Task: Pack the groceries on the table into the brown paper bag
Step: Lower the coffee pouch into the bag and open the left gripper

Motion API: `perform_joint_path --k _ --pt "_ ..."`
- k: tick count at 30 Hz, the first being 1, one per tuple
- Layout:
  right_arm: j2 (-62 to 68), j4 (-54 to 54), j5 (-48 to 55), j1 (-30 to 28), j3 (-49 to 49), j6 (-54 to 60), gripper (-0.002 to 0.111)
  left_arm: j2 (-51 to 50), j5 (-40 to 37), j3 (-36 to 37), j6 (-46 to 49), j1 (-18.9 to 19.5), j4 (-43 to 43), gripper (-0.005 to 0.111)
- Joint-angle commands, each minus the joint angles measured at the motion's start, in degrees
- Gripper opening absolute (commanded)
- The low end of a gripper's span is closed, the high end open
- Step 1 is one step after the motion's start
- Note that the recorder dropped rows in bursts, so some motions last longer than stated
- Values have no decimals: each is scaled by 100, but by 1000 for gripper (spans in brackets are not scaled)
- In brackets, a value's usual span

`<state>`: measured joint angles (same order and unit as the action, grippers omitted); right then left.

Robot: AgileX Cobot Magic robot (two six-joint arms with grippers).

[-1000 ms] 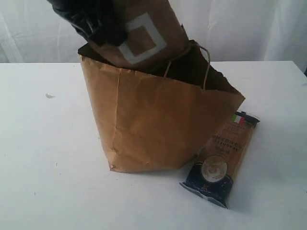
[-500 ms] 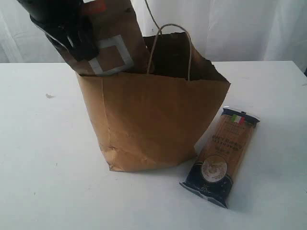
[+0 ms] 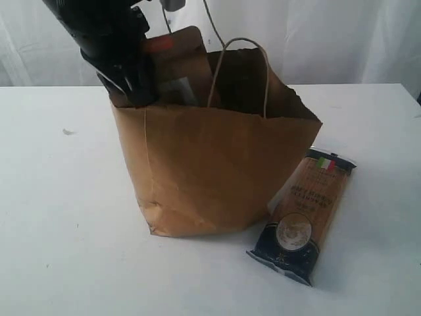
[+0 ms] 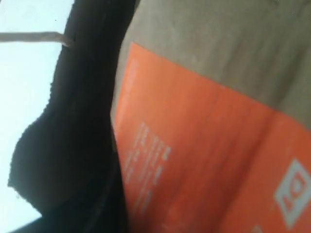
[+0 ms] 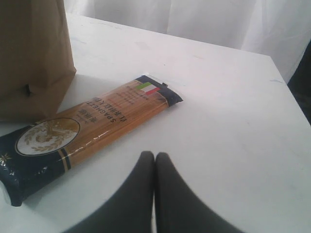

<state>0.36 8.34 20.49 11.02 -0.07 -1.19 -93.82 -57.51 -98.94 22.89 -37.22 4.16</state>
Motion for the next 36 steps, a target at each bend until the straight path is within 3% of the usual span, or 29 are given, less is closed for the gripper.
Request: perform_joint_path --k 1,5,7,10,18,36 --pt "-36 13 -84 -24 7 -11 0 -104 37 -67 4 -12 -74 8" --pt "-36 13 -84 -24 7 -11 0 -228 37 -67 -23 -12 -74 41" --pt "-36 13 -84 -24 7 -11 0 -276 51 -67 -106 -12 -62 68" --pt "-36 13 -84 -24 7 -11 0 -288 150 -67 -219 -12 -18 85" --pt "-36 13 -84 -24 7 -11 0 -277 29 -81 -373 -12 251 78" --pt "-36 13 -84 -24 7 -11 0 177 -231 -418 -668 -12 611 78"
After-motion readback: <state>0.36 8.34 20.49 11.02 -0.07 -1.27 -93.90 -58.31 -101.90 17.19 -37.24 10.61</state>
